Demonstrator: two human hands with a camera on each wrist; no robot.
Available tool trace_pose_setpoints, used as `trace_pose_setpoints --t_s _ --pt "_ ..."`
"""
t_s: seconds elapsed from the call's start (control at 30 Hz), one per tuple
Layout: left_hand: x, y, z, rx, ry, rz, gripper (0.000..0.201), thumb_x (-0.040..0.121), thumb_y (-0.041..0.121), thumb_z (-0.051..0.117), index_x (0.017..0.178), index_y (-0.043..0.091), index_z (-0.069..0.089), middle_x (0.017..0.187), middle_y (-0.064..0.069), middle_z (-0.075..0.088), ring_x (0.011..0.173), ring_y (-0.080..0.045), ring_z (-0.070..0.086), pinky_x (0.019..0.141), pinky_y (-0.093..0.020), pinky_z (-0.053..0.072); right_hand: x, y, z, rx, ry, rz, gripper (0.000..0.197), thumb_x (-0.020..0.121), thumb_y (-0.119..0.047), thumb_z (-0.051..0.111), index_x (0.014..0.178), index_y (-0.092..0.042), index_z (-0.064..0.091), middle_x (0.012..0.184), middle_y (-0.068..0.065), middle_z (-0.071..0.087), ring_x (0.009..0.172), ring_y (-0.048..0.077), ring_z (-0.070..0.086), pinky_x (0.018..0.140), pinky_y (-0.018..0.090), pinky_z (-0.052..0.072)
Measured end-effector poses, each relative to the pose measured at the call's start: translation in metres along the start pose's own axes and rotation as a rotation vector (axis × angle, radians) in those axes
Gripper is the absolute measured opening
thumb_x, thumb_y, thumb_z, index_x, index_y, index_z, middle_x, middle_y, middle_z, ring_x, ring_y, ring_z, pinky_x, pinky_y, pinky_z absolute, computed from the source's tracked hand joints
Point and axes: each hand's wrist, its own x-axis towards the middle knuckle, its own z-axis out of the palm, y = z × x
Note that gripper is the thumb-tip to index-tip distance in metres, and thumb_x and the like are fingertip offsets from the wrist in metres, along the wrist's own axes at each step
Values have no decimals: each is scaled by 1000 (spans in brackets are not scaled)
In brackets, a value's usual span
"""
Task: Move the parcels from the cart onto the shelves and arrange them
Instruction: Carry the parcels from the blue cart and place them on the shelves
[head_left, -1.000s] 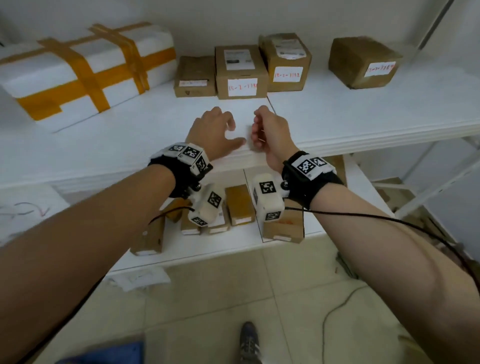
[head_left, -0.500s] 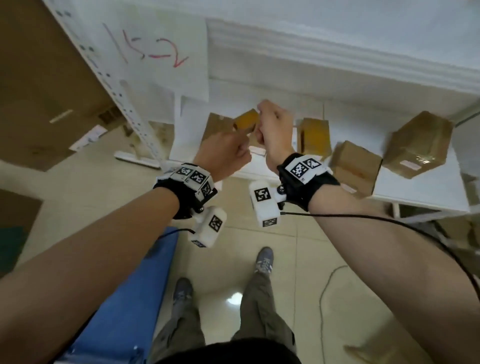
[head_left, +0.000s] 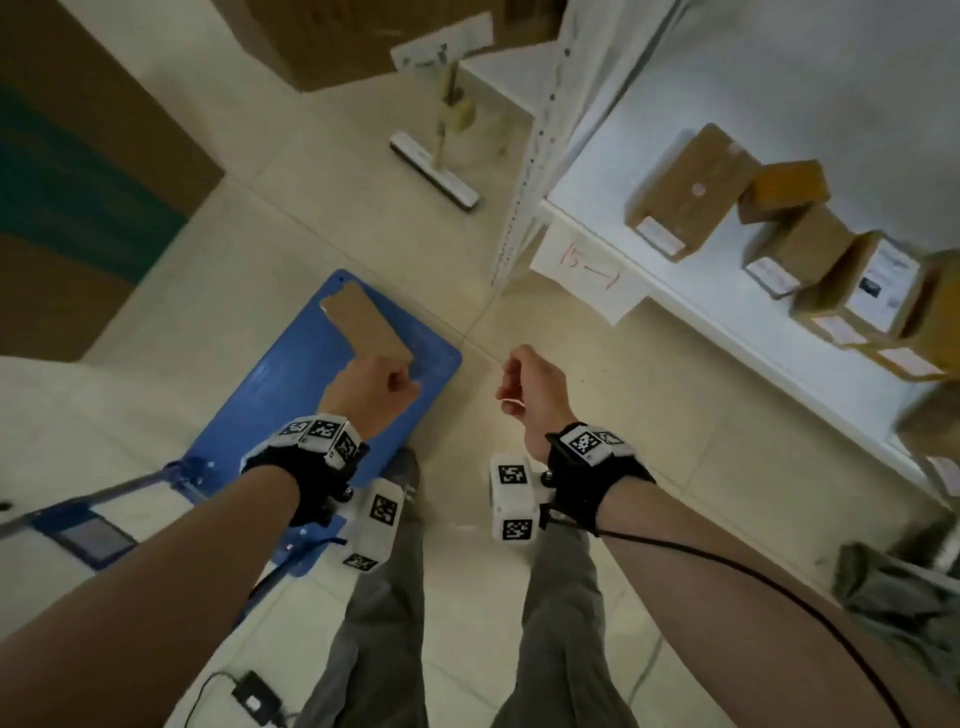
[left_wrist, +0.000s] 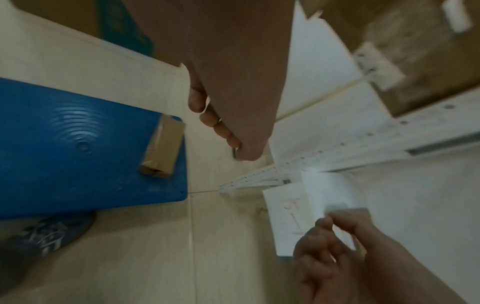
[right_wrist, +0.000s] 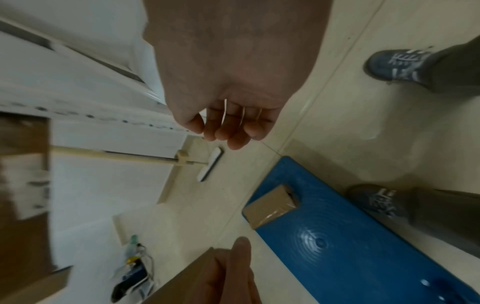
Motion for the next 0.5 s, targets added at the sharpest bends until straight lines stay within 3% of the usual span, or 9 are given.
trace_pose_setpoints --t_s 0.07,0.13,0.27,0.37,0.5 --pt "3 -36 17 -66 -3 -57 45 88 27 58 56 19 27 51 0 29 50 -17 29 54 -31 25 20 23 17 -14 -2 63 21 93 -20 51 73 -13 56 55 0 51 51 16 51 49 25 35" --pt "7 -68 33 -141 -21 -110 41 92 25 58 60 17 32 54 1 31 52 -16 29 56 -31 25 42 45 35 -41 -7 110 19 93 -22 52 77 -12 58 57 1 54 55 17 54 50 25 38" --pt "21 -123 69 -324 -37 -219 18 95 28 57 91 11 54 77 0 56 70 -21 54 67 -35 44 88 88 70 -86 -38 194 17 96 -24 50 88 -12 60 63 3 58 66 20 60 57 28 45" --pt "37 -156 96 -431 -52 -331 23 95 31 57 104 9 57 94 -5 63 86 -29 62 82 -47 51 120 119 95 -103 -40 229 16 96 -24 51 94 -11 60 69 6 61 71 22 62 64 30 50" --pt "68 -190 128 -561 -84 -435 30 97 33 57 120 14 53 96 2 57 91 -29 64 85 -48 50 166 159 132 -169 -33 229 18 96 -23 52 88 -11 62 85 10 70 78 23 65 82 39 55"
